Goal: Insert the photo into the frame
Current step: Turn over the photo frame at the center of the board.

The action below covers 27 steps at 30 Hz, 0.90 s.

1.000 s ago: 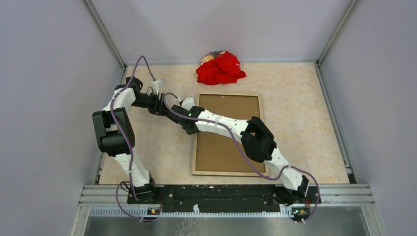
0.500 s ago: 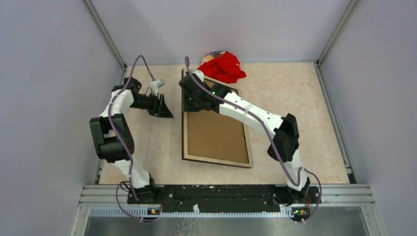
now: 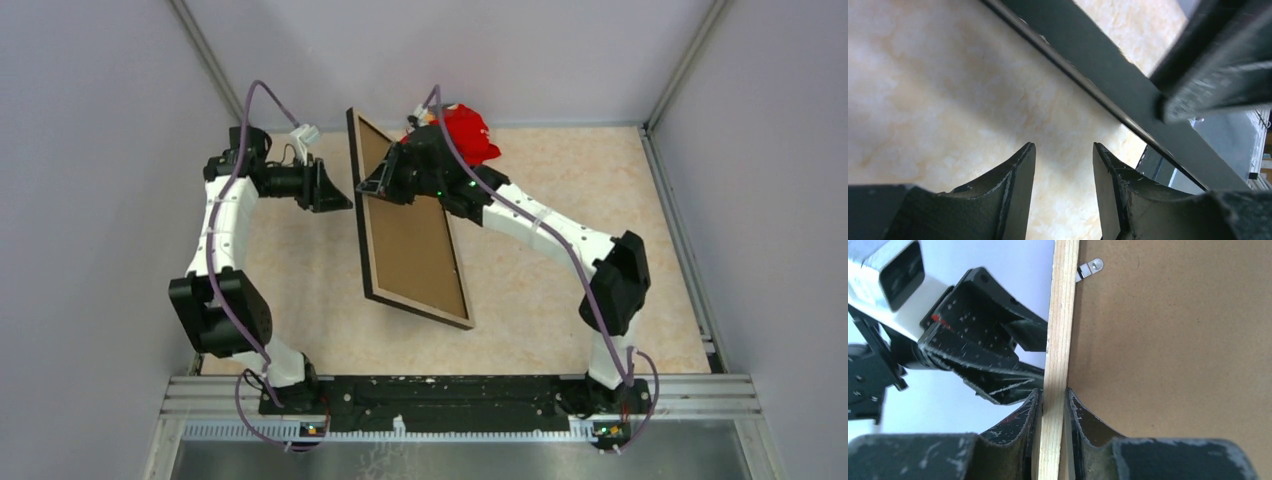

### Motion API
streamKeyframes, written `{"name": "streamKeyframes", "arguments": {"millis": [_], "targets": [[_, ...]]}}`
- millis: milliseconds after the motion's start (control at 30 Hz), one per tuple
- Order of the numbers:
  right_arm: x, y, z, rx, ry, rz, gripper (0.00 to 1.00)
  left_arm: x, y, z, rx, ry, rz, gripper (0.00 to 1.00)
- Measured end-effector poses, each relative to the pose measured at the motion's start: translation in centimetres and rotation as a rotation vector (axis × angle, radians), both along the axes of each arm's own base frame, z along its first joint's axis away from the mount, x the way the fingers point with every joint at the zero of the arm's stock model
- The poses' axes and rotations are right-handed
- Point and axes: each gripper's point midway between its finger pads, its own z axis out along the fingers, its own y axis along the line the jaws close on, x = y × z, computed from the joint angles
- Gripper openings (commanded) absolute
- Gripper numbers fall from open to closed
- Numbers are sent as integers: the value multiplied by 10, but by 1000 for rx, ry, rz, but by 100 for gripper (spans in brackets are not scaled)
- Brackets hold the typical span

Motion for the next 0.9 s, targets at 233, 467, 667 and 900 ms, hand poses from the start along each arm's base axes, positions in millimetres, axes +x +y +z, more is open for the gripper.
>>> {"name": "streamKeyframes", "arguments": {"millis": [233,467,667,900], "targets": [[28,-49,31,191,46,-87,0,-1,-33,41,-59,-45,-52,52],[39,-101,45,264,45,-170,0,-17,-113,64,-83,-70,-203,49],[26,-158,48,298,41,-239,30,-21,-167,88,-89,-116,-288,49],[15,-217,62,266,-7,-296,64,-29,-218,96,-82,-155,-371,50]]}}
